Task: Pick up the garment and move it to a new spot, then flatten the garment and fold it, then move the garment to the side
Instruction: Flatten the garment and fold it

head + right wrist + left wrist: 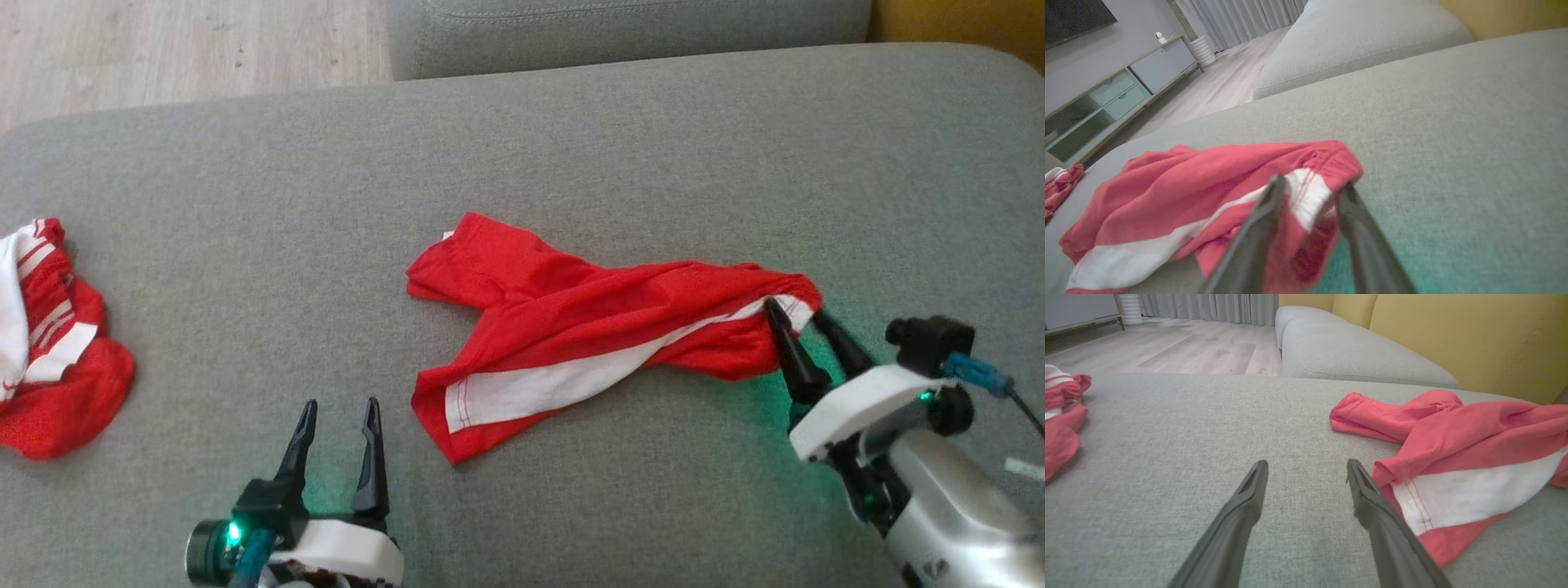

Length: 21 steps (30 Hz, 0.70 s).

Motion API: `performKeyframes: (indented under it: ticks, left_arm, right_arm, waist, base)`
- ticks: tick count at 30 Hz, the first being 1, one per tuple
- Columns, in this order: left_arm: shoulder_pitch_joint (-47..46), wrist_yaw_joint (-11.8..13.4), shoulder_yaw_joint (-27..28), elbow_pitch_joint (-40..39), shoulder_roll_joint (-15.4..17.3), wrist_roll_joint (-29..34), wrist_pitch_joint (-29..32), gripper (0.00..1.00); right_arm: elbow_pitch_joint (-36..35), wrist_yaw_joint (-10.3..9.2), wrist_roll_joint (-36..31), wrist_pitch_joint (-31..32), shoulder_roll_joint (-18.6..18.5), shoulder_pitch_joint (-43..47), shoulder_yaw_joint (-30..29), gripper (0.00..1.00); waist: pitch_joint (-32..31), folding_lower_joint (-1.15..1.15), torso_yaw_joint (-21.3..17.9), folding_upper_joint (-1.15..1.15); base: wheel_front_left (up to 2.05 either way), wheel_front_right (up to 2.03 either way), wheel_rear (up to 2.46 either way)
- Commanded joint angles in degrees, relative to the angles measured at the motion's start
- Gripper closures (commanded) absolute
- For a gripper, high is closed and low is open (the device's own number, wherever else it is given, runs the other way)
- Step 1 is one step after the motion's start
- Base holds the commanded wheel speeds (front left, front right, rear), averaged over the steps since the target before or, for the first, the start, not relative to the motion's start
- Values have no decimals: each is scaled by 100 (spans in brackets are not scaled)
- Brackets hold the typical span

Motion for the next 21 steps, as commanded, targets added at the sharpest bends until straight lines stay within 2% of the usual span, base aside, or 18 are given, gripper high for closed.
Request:
performKeyframes:
  ticks: [1,3,5,8,12,16,21]
  left_arm:
    - [-109,3,162,-120,25,34,-55,0]
    - [-114,26,199,-113,25,63,-55,0]
    - [-102,39,252,-120,25,97,-55,0]
    - [-83,61,367,-152,25,165,-55,0]
    - [-57,79,472,-206,25,308,-55,0]
    - [-2,142,537,-267,25,485,-55,0]
    - [168,213,558,-292,25,548,-55,0]
  right_arm:
    - [-77,-4,-115,-124,-76,-280,30,0]
    - [250,-4,-517,-202,-17,-397,-199,0]
    - [230,-4,-954,-212,51,-443,-613,0]
    - [-86,-4,-1868,-214,226,-282,-1392,0]
    - [-849,-4,-3019,-216,709,171,-2289,0]
    - [-1310,-4,-3798,-216,1118,671,-2638,0]
    - [-1322,-4,-4122,-216,1399,1208,-2748,0]
  waist:
    - [4,0,11,0]
    - [-8,0,35,0]
    - [-36,0,39,0]
    - [-102,0,37,0]
    - [-210,0,36,0]
    - [-350,0,52,0]
    - [-518,0,71,0]
  base:
    - [0,0,0]
    - [0,0,0]
    - [0,0,0]
    - [0,0,0]
    - [0,0,0]
    - [0,0,0]
    - [0,0,0]
